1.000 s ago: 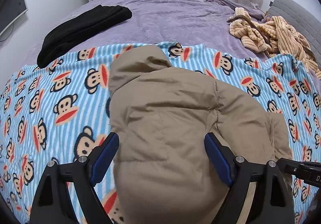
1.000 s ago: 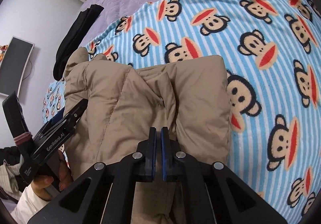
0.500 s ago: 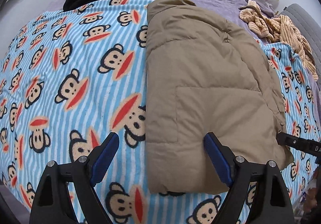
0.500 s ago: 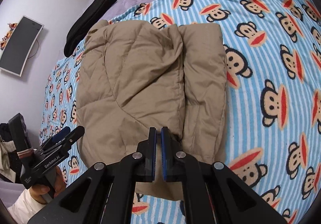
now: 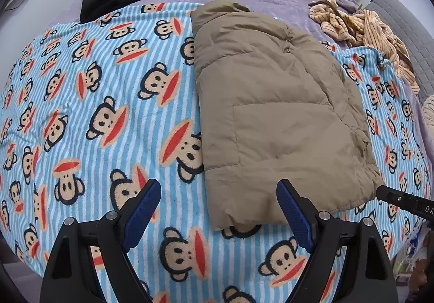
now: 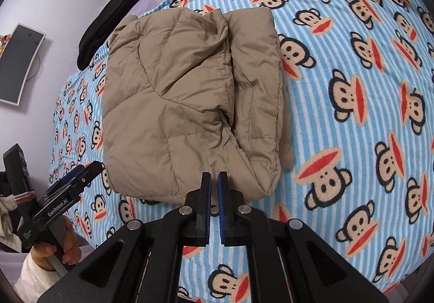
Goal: Fold large clothes
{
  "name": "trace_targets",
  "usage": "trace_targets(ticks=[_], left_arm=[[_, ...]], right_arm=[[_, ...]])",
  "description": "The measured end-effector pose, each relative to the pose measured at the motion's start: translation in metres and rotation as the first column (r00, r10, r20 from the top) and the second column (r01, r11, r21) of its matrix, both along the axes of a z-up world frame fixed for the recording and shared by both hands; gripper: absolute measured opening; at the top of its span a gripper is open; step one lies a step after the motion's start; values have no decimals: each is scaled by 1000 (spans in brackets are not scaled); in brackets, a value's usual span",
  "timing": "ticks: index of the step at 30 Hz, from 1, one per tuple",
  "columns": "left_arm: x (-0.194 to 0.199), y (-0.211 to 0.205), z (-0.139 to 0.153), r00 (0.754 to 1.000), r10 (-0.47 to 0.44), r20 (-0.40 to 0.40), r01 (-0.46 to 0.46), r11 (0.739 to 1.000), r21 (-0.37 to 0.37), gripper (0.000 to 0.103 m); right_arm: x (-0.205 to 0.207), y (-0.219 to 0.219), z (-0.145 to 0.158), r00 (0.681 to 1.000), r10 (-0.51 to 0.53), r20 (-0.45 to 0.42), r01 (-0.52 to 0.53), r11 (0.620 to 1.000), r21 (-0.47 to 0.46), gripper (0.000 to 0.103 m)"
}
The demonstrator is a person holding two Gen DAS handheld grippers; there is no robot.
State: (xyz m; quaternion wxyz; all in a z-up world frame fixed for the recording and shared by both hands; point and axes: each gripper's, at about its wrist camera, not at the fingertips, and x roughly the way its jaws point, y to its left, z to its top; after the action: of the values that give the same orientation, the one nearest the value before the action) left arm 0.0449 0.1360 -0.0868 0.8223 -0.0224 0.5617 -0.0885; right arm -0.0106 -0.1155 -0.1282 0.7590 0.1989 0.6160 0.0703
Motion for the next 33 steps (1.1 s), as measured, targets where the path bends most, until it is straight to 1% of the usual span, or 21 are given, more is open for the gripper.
trace_targets(ticks=[6,10,12,13,14,16,18,20,22,23,27,30,32,33], left_arm=[[-12,4,9,998,-56,-5,56,998,18,87],[-27,7,33,997,-75,33,75,997,8,87],[-32,8,43,996,-67,50,67,998,15,101],[-36,9,49,996,-55,73,54,998,25,103],[-40,10,56,994,-41,98,37,999,40,103],[-43,12,64,994,-12,105,7,998,56,103],[-45,15,71,994,24,103,-28,999,39,103],[-48,16,79,993,51,109,-54,998,31,103],[-52,15,86,990,63,124,-69,997,42,103],[-54,15,91,989,69,132,-76,996,50,103],[-60,13,103,983,87,159,-98,993,64,103],[-64,12,111,979,92,181,-108,991,77,103],[-67,10,116,977,94,192,-111,990,83,103],[-68,10,117,976,94,196,-113,990,86,103]], right_arm=[[-20,13,6,999,-47,-17,47,999,-6,5],[-28,22,15,999,-32,-20,32,999,-19,5],[-29,26,24,1000,-14,-3,13,999,-39,5],[-30,27,29,1000,-5,9,6,999,-48,5],[-29,29,35,1000,3,23,-2,998,-57,5],[-27,31,45,999,17,50,-13,998,-68,6],[-24,31,56,997,26,74,-20,997,-80,6],[-25,29,66,995,27,100,-18,996,-93,19],[-29,26,77,990,19,143,-3,994,-111,72],[-31,25,84,985,15,173,7,992,-126,77],[-35,25,101,974,21,227,22,983,-182,79],[-36,24,110,966,14,258,42,976,-212,86],[-38,25,115,959,23,281,43,973,-229,95],[-39,25,117,954,28,299,45,971,-235,103]])
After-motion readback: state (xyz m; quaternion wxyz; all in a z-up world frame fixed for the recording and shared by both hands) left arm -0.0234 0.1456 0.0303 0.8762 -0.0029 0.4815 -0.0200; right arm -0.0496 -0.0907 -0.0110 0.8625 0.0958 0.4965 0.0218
